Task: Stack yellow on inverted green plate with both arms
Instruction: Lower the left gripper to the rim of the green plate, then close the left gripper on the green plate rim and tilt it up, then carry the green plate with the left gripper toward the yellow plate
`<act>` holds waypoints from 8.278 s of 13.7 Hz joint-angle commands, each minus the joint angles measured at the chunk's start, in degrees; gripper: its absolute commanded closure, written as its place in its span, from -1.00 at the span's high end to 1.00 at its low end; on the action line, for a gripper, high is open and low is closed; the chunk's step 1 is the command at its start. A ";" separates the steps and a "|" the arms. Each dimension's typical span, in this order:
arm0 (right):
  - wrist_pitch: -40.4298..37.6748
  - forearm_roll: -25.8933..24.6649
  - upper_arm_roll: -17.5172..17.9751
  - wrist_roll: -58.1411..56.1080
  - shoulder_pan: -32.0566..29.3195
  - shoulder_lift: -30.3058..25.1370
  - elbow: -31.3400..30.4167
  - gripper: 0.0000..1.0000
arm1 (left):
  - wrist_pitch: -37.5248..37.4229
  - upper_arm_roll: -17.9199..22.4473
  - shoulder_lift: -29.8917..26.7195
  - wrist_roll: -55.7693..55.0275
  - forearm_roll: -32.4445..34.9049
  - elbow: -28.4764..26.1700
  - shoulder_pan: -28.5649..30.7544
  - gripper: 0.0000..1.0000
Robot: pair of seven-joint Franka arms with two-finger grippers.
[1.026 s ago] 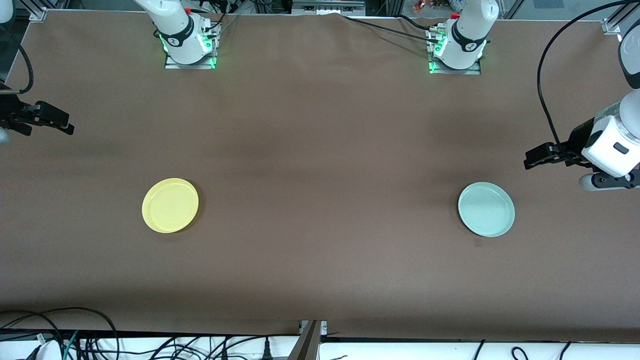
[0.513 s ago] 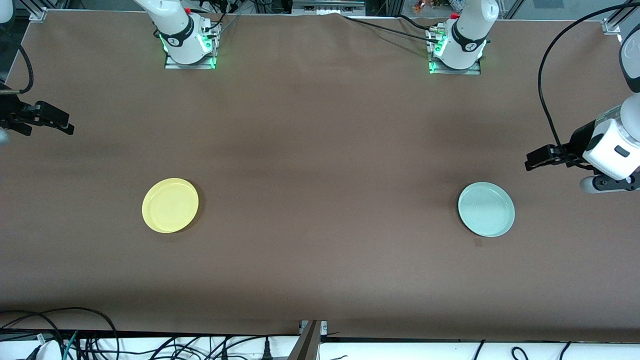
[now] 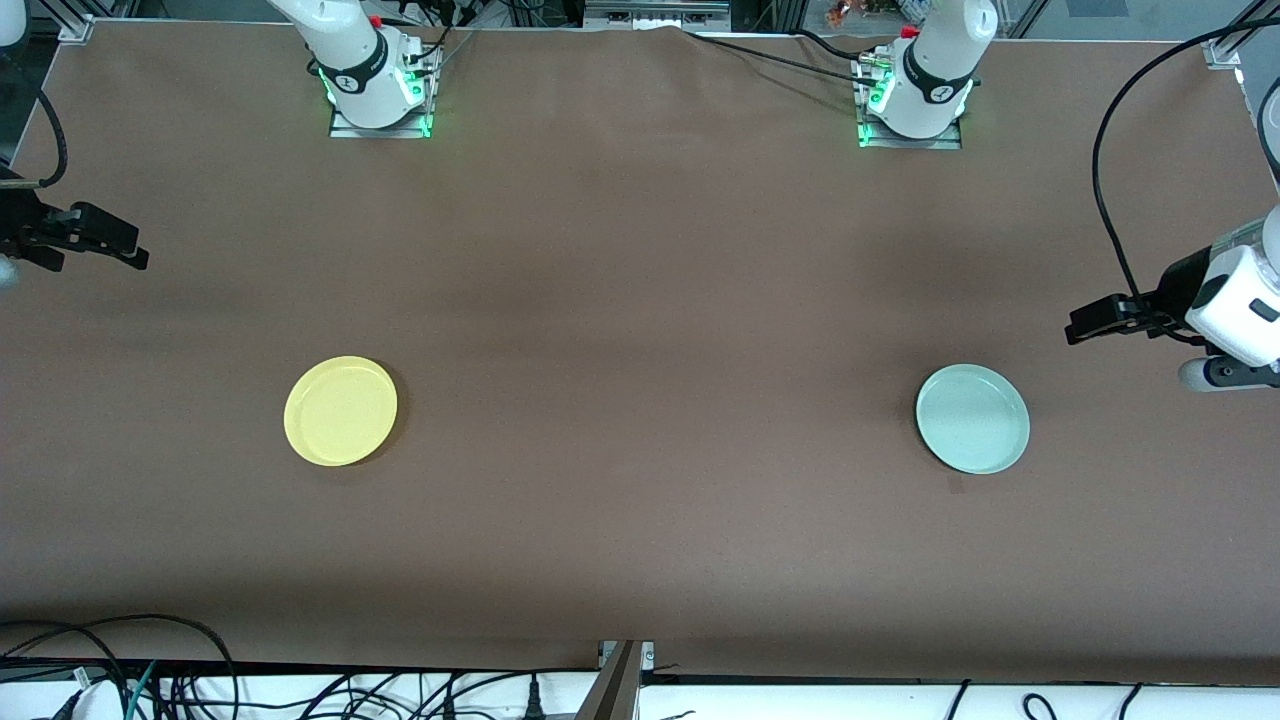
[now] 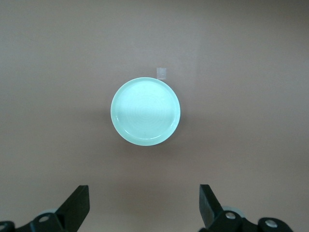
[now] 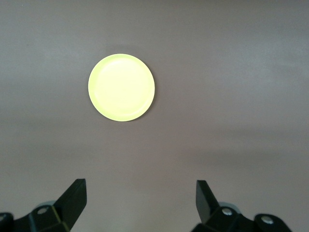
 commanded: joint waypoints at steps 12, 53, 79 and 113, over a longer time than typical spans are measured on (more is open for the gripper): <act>-0.46 0.72 -0.09 0.63 0.12 -0.05 0.57 1.00 | 7.10 -0.40 14.15 12.31 -1.41 1.28 9.61 1.00; -0.38 0.72 0.09 0.72 0.38 -0.05 0.57 1.00 | 38.22 -3.92 27.52 29.47 -16.97 -11.37 15.59 -0.45; -1.07 1.07 -0.09 0.72 0.21 -0.05 0.48 1.00 | 35.50 -4.01 22.17 30.88 -16.18 -8.38 9.44 -1.00; -1.61 1.07 0.00 0.11 0.21 -0.05 0.39 1.00 | 16.97 2.06 37.18 -23.18 71.10 14.82 -45.84 -1.00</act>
